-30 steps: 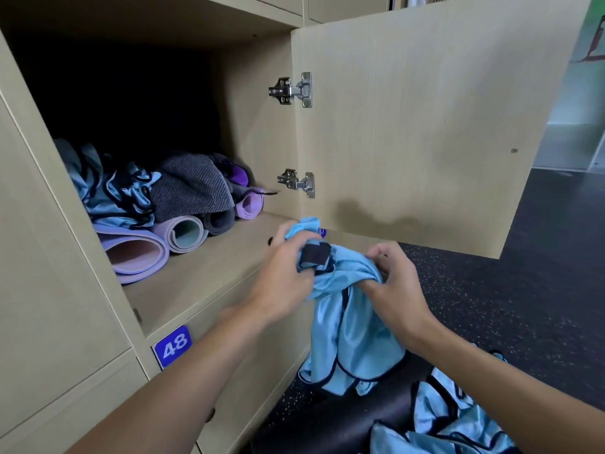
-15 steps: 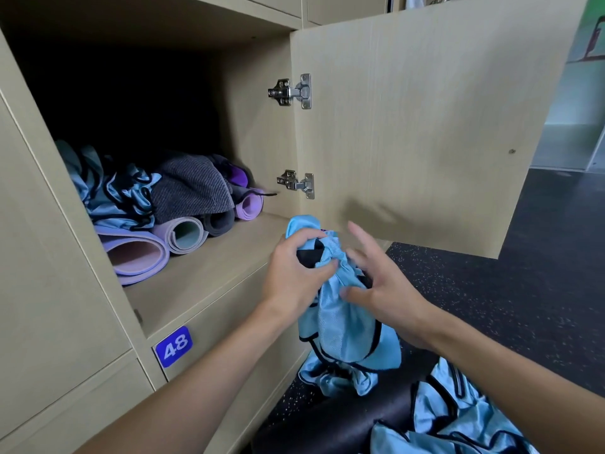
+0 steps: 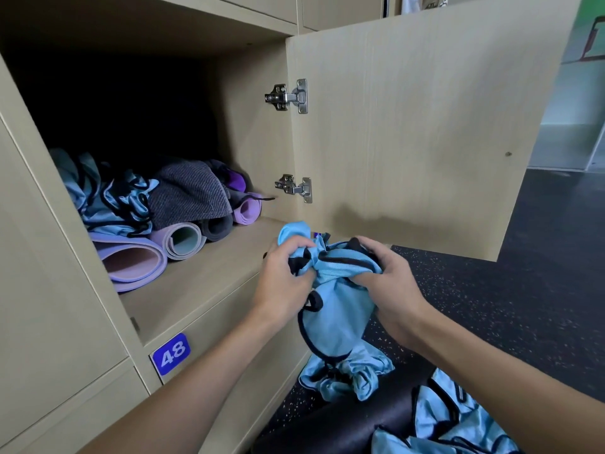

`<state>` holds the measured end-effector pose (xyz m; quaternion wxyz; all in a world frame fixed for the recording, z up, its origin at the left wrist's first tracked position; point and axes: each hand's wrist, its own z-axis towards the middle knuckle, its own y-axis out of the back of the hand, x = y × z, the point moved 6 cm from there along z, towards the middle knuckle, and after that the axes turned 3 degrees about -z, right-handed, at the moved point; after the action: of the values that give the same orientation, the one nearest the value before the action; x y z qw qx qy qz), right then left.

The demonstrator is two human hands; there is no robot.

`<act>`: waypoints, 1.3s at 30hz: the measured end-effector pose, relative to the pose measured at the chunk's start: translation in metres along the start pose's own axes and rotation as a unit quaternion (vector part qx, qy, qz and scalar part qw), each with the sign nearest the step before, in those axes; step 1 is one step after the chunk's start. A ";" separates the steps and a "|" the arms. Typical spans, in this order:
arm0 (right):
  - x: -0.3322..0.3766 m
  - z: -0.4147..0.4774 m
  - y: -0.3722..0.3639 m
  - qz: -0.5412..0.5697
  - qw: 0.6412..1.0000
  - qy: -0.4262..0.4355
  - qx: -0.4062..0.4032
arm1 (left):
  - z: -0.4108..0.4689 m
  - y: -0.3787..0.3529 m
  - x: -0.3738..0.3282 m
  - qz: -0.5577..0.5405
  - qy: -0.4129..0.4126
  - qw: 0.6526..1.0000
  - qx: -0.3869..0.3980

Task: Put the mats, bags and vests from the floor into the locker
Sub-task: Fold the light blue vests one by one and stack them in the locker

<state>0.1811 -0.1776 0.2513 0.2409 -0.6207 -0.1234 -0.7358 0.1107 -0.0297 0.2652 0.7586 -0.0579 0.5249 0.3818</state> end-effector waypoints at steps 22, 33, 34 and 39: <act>0.003 0.076 -0.107 0.047 0.988 0.010 0.148 | 0.051 0.082 0.005 0.004 -0.081 0.983 -0.165; 0.011 0.126 -0.204 0.151 0.955 -0.041 0.254 | 0.074 0.120 0.045 0.111 -0.011 0.984 -0.139; 0.011 0.134 -0.209 0.135 0.962 -0.033 0.234 | 0.078 0.123 0.048 0.128 -0.003 0.982 -0.139; 0.014 0.168 -0.239 0.121 0.973 -0.004 0.197 | 0.097 0.148 0.056 0.229 0.025 0.953 -0.195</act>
<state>0.2020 0.1041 0.3269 0.4456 -0.5740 -0.1905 -0.6601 0.0980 0.1505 0.3069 0.6116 -0.0922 0.4579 0.6386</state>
